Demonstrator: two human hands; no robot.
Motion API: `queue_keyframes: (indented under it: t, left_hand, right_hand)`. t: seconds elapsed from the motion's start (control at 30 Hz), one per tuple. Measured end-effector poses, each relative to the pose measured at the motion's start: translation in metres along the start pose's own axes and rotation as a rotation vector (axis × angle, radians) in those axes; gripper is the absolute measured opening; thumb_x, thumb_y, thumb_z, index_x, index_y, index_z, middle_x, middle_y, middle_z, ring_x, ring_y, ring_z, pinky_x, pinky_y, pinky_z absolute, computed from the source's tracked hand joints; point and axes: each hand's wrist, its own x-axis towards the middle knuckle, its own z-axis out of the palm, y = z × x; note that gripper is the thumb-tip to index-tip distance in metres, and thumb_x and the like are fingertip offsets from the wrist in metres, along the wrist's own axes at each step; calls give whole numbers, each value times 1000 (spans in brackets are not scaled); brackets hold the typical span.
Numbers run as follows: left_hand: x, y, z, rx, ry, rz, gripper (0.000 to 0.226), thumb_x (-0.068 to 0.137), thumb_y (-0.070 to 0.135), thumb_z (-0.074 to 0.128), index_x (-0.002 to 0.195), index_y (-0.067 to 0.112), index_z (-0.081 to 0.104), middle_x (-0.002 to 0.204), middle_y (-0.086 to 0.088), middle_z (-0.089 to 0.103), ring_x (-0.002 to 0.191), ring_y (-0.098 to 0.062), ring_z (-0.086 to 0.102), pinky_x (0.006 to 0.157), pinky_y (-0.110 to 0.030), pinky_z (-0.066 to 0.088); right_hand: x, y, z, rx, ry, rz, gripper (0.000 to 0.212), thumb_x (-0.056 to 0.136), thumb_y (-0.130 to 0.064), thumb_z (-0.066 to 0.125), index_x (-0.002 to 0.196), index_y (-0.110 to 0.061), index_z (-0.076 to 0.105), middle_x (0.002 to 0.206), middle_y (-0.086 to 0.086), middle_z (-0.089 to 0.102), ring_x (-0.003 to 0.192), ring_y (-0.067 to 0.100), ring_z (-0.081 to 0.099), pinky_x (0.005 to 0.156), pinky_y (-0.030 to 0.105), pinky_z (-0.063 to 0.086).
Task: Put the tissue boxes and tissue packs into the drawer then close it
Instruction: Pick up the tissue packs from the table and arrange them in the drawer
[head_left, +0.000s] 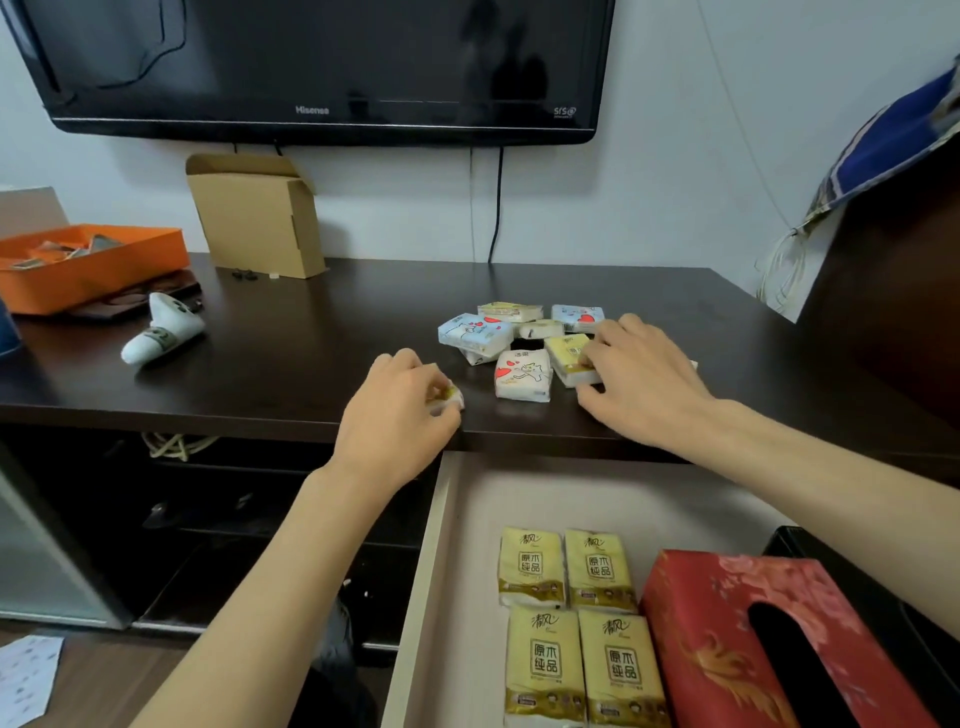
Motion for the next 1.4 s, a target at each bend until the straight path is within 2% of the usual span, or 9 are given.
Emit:
queue_keyframes:
  t: [0.1, 0.23, 0.33, 0.5, 0.77, 0.9, 1.0, 1.23, 1.4]
  left_hand:
    - [-1, -2, -2, -50, -57, -23, 22, 87, 37, 65, 102, 21, 70, 115, 3, 54, 114, -19, 42, 79, -32, 44]
    - [-3, -5, -7, -161, -187, -82, 22, 86, 36, 68, 104, 24, 68, 146, -6, 47, 142, -23, 30, 106, -41, 36]
    - [-5, -7, -14, -200, -223, -101, 20, 83, 40, 70, 101, 32, 68, 138, 2, 53, 127, -20, 45, 98, -45, 44]
    - [-18, -10, -20, -215, -208, -40, 29, 81, 48, 73, 107, 35, 68, 126, 9, 53, 119, -12, 39, 93, -39, 44]
    - [-31, -9, -21, -137, -139, 13, 33, 86, 43, 69, 114, 27, 68, 136, 7, 55, 120, -15, 32, 89, -32, 38]
    - [-36, -1, -28, -204, -79, 5, 38, 79, 42, 76, 113, 27, 66, 120, 11, 62, 112, -13, 39, 87, -34, 44]
    - [-45, 13, -38, -341, -99, -2, 41, 78, 40, 79, 115, 32, 64, 111, 21, 60, 109, -9, 42, 82, -18, 38]
    - [-108, 60, -52, -606, -667, 160, 40, 73, 45, 81, 110, 43, 66, 103, 15, 66, 90, -10, 63, 75, -23, 52]
    - [-149, 69, -49, -439, -779, 278, 48, 70, 57, 76, 114, 49, 58, 116, 24, 59, 110, 3, 49, 82, -15, 41]
  right_hand:
    - [-11, 5, -2, 266, -52, -6, 24, 90, -34, 60, 107, -17, 60, 126, 0, 54, 123, 22, 46, 89, 43, 51]
    - [-10, 9, -7, 455, -119, 36, 15, 89, -34, 67, 96, -30, 54, 97, -17, 51, 96, 17, 52, 74, 36, 39]
    - [-8, 11, -12, 463, -123, 8, 17, 88, -36, 72, 90, -33, 55, 90, -20, 48, 95, 14, 53, 72, 33, 37]
    - [-1, 11, -18, 554, -242, 57, 23, 87, -43, 76, 91, -27, 61, 137, 2, 58, 126, 24, 54, 100, 44, 46]
    - [-16, 11, -22, 597, -162, 66, 41, 73, -48, 86, 102, -29, 64, 103, -19, 52, 104, 17, 54, 85, 36, 48]
    - [-44, 9, -30, 649, -72, 4, 57, 74, -57, 82, 118, -33, 57, 116, -16, 53, 109, 10, 54, 78, 20, 42]
    - [-76, 0, -40, 708, -48, -13, 61, 71, -65, 78, 120, -37, 54, 121, -18, 57, 112, 5, 56, 89, 30, 49]
    - [-165, -28, -51, 539, -196, -123, 62, 68, -64, 74, 119, -47, 44, 111, -24, 48, 103, 3, 51, 81, 35, 51]
    - [-196, -41, -55, 581, -259, -114, 57, 68, -71, 73, 109, -47, 42, 106, -29, 44, 103, -5, 46, 75, 25, 42]
